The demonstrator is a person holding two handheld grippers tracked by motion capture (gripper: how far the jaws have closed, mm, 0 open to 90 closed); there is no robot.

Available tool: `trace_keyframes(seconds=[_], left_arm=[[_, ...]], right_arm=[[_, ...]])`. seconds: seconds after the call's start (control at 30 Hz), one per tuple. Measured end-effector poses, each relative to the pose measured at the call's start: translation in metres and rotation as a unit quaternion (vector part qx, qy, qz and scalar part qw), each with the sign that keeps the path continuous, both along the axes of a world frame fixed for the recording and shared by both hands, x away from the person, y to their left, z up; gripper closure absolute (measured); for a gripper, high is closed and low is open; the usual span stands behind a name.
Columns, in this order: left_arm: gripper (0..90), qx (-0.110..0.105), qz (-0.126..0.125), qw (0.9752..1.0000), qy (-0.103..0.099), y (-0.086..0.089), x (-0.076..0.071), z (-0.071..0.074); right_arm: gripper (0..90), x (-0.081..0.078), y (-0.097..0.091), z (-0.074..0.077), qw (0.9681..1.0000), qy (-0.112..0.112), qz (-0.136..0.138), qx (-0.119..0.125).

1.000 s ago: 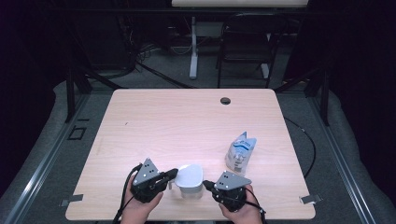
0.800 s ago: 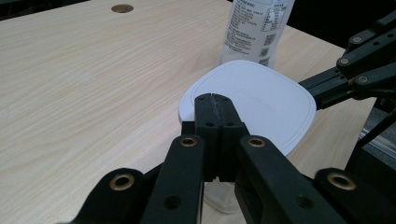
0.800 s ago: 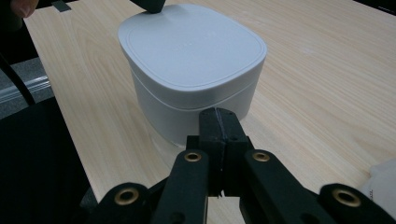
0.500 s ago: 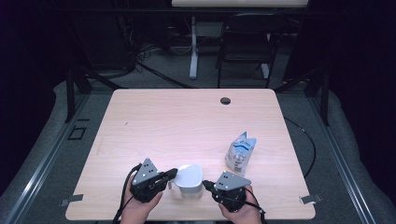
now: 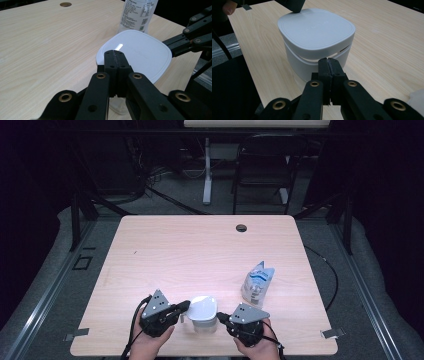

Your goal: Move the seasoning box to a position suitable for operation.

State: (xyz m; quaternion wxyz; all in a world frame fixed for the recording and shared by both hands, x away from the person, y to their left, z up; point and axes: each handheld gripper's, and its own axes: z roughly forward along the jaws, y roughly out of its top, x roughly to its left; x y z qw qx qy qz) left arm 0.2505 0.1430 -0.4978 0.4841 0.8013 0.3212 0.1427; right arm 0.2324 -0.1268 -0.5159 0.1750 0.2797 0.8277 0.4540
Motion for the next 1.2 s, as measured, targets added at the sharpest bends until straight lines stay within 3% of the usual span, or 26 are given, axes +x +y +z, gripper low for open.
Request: trace_keyframes(seconds=[0.6,0.83,1.2], left_arm=[[90.0,0.000,0.008,1.0000,-0.005,0.0001,-0.0010,-0.0009],[89.1,0.000,0.011,0.9999,-0.005,0.0008,-0.0013,-0.0012],[86.8,0.002,0.018,0.9998,-0.006,0.0044,-0.0013,-0.0020]], right_arm=[[86.0,-0.0002,0.0008,0.0022,1.0000,-0.003,-0.002,0.005],[73.0,0.0002,0.0008,0.0029,0.9996,-0.014,-0.021,0.009],[67.4,0.0016,0.0018,0.0050,0.9991,-0.023,-0.035,0.008]])
